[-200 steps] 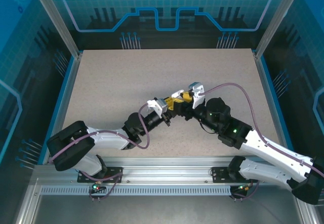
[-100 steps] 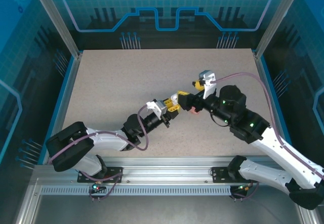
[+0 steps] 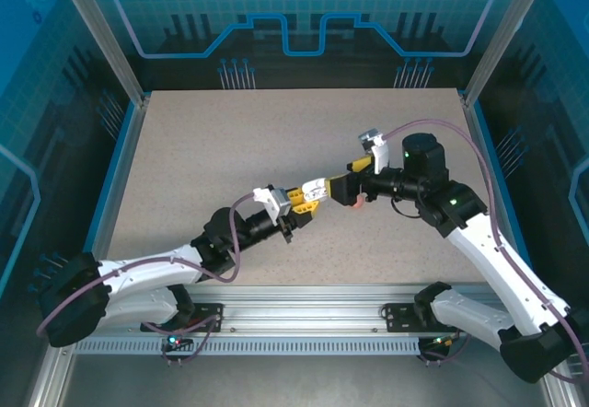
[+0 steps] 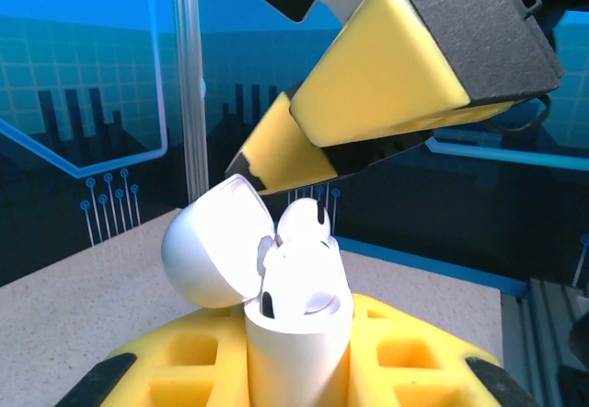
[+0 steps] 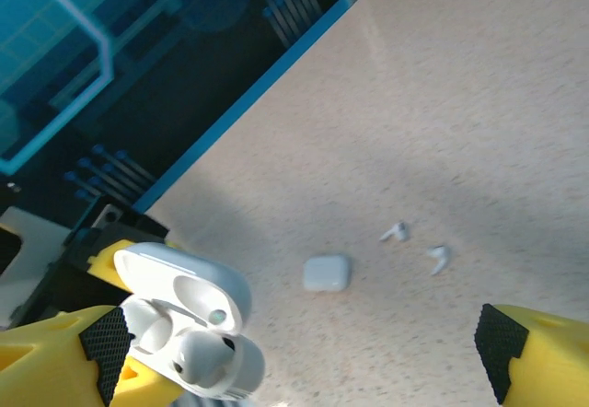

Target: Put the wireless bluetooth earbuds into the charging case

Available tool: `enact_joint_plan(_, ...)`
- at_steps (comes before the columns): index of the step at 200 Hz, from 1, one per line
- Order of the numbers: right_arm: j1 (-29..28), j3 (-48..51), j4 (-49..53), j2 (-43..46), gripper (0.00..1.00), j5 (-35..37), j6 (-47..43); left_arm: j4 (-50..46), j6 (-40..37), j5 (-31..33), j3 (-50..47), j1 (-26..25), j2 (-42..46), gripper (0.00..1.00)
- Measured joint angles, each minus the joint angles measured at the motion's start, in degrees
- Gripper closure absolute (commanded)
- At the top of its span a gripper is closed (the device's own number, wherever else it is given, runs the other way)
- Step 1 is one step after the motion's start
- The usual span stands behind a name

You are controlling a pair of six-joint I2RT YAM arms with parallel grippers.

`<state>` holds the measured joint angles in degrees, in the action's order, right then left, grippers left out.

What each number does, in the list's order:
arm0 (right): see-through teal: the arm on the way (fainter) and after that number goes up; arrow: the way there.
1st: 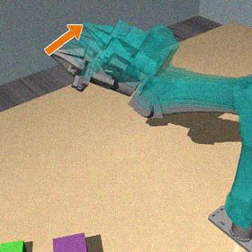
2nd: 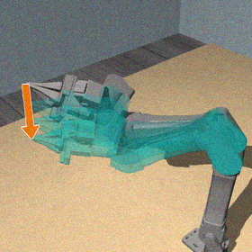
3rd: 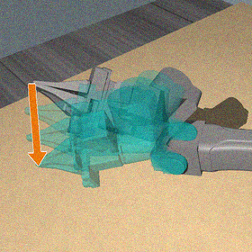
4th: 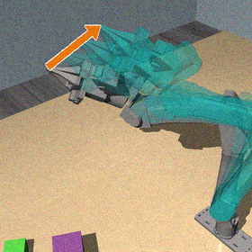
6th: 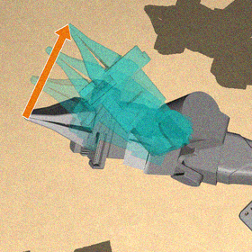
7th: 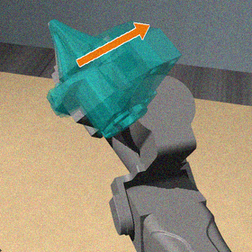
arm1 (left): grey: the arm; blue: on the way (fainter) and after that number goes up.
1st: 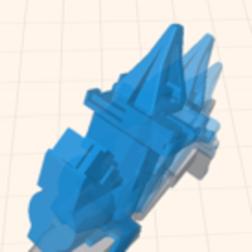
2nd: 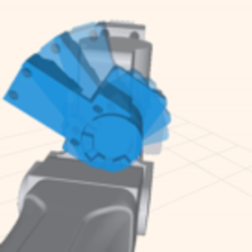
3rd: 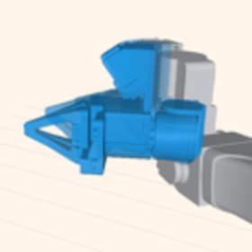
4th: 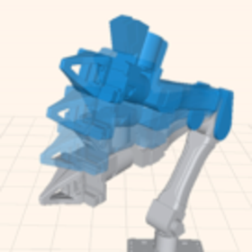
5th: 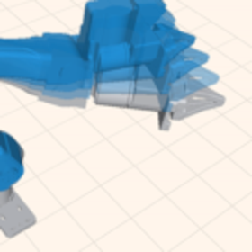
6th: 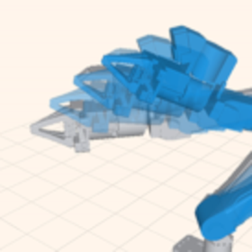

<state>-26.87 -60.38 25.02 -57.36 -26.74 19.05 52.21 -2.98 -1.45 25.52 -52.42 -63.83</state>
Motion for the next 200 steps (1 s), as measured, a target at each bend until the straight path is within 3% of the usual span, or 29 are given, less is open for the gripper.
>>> enact_joint_plan(110, -0.1, 0.0, -0.8, -3.4, 0.00, -11.4, 1.7, 6.5, 5.8, -16.3, -5.1, 9.2, 1.0, 0.98)
enact_joint_plan(167, -0.9, 0.0, -0.4, -5.1, 0.14, -11.0, 1.7, 9.9, 6.1, -18.4, -5.1, 9.5, -0.3, 0.98)
enact_joint_plan(200, -0.9, 0.0, -0.2, -5.9, 0.16, -10.1, 1.9, 10.4, 6.1, -18.6, -5.1, 9.5, -1.0, 0.98)
